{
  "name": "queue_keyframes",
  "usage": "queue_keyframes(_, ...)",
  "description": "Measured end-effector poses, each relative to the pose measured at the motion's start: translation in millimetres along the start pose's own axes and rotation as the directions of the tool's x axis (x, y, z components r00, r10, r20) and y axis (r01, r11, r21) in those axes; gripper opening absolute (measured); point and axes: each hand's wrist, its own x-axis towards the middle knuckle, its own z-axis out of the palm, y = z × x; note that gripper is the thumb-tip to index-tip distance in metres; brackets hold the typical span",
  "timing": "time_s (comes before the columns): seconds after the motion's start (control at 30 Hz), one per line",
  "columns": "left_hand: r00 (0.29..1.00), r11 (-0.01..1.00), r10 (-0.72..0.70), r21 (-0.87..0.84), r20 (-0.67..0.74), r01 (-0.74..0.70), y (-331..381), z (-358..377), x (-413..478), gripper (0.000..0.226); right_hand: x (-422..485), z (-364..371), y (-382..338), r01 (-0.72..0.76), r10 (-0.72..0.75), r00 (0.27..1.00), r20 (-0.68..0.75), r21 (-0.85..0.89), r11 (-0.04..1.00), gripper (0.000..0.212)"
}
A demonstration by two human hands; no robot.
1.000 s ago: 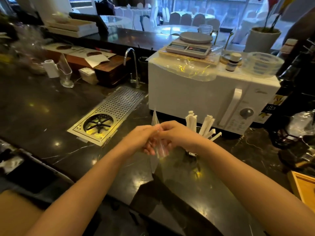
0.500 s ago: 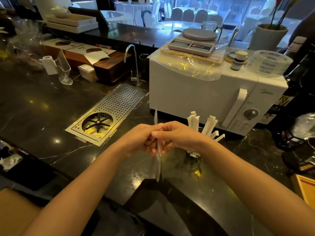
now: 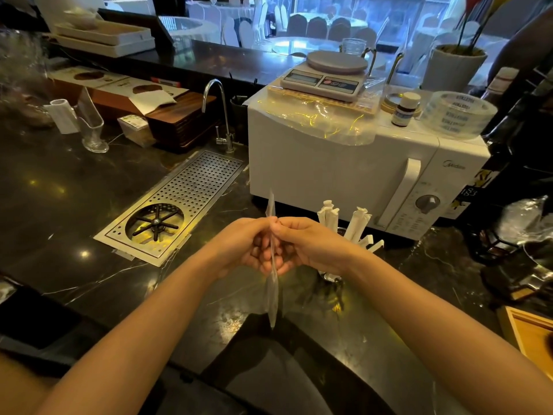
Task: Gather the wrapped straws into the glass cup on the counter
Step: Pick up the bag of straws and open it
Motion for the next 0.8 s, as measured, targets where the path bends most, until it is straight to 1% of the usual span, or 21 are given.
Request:
queue_keyframes(0.1,1.0,1.0,-0.008,-0.003,0.017,0.008,1.1,0.3,3.3,0.046,0.2,-2.4,1.2,-0.01,0.01,1.0,-0.021,-0.01,1.0,0.026)
queue_keyframes(0.2,0.999,0.999,-0.007,0.031,0.039,0.006,0.7,1.7,6.7,0.047,-0.7,-3.0,1.5,0.007,-0.009,0.999,-0.041,-0.046,0.999,0.024)
queue_keyframes(0.3,0.999,0.999,-0.005,0.037,0.036,0.004,-0.1,3.5,9.1,0.046,-0.8,-3.1,1.6,0.03,-0.04,0.993,-0.11,-0.091,0.995,0.025)
queue_keyframes(0.47,0.999,0.999,0.039,0.014,0.005,-0.039,-0.1,6.6,9.2,0.039,3.0,-3.6,4.3,0.064,-0.065,0.984,-0.164,-0.009,0.998,0.026)
queue_keyframes(0.53,0.999,0.999,0.05,-0.002,-0.002,-0.05,-1.4,7.7,7.9,0.034,4.5,-4.0,5.8,0.064,-0.064,0.98,-0.186,-0.004,0.998,0.027)
queue_keyframes(0.67,0.998,0.998,0.06,0.034,-0.016,-0.059,-4.6,7.8,7.0,0.03,6.3,-6.9,6.7,0.042,-0.052,0.99,-0.128,-0.079,0.996,0.024)
queue_keyframes(0.73,0.998,0.997,0.062,0.046,0.009,-0.063,-5.1,7.5,6.8,0.029,6.4,-9.5,5.6,0.041,-0.051,0.995,-0.086,-0.119,0.992,0.024)
queue_keyframes(0.8,0.998,0.998,0.057,0.033,0.032,-0.058,-5.3,5.8,6.7,0.028,6.5,-13.2,4.2,0.047,-0.052,0.998,-0.039,-0.109,0.993,0.023)
